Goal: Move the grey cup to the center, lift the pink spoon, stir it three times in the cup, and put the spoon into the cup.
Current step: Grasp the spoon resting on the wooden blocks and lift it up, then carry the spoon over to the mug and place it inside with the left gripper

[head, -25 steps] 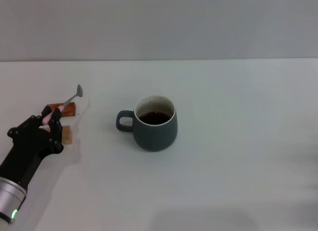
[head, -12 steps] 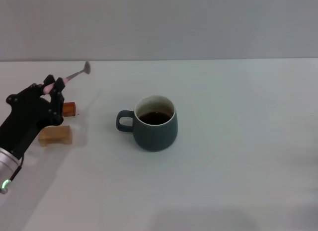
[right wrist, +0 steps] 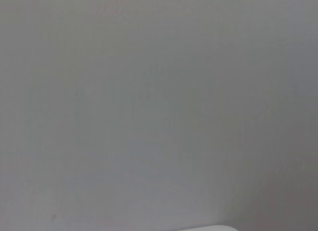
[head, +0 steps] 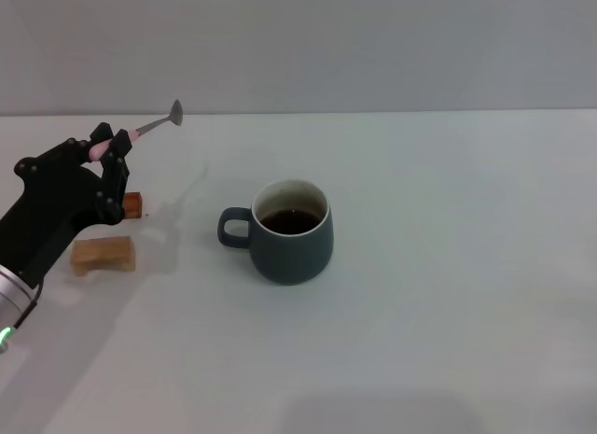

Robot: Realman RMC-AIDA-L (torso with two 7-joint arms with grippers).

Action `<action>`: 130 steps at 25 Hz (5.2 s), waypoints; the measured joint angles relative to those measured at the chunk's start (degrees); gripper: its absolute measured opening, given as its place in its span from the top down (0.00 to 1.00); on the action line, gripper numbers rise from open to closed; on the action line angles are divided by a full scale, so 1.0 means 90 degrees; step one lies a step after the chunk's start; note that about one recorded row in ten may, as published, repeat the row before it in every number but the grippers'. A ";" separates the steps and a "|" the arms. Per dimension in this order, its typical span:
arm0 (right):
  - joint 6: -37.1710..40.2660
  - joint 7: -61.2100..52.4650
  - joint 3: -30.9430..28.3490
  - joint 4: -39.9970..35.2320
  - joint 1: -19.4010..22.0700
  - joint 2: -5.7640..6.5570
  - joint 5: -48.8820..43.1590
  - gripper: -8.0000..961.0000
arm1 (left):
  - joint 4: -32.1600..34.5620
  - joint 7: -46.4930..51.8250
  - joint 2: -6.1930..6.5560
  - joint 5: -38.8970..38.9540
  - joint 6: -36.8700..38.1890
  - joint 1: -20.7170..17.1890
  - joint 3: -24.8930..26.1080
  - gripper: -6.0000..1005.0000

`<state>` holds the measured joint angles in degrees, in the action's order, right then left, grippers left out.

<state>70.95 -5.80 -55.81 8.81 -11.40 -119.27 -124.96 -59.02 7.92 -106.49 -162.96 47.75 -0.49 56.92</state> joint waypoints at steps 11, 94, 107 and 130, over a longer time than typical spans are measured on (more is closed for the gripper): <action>0.0038 0.0000 -0.0079 -0.0113 0.0046 -0.0011 0.0067 0.99 | -0.0092 0.0783 0.0440 -0.0296 -0.0092 0.0194 0.0064 0.85; -0.0101 0.0000 -0.0010 -0.0091 -0.0050 -0.0029 0.0068 0.99 | -0.4988 -0.5586 -0.0547 0.2079 -0.8366 0.0487 0.2322 0.85; -0.0103 0.0000 -0.0010 -0.0094 -0.0041 -0.0029 0.0068 0.99 | -0.5447 -0.7506 -0.1244 0.3117 -1.0203 0.0376 0.3347 0.85; -0.0187 0.0000 -0.0092 -0.0405 -0.0119 0.0000 0.0798 0.99 | -0.5650 -0.8488 -0.1260 0.3587 -1.1340 0.0301 0.3122 0.85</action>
<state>69.27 -5.80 -56.63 5.17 -12.48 -119.27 -117.78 -109.87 -68.47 -117.83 -130.68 -54.31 2.22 85.02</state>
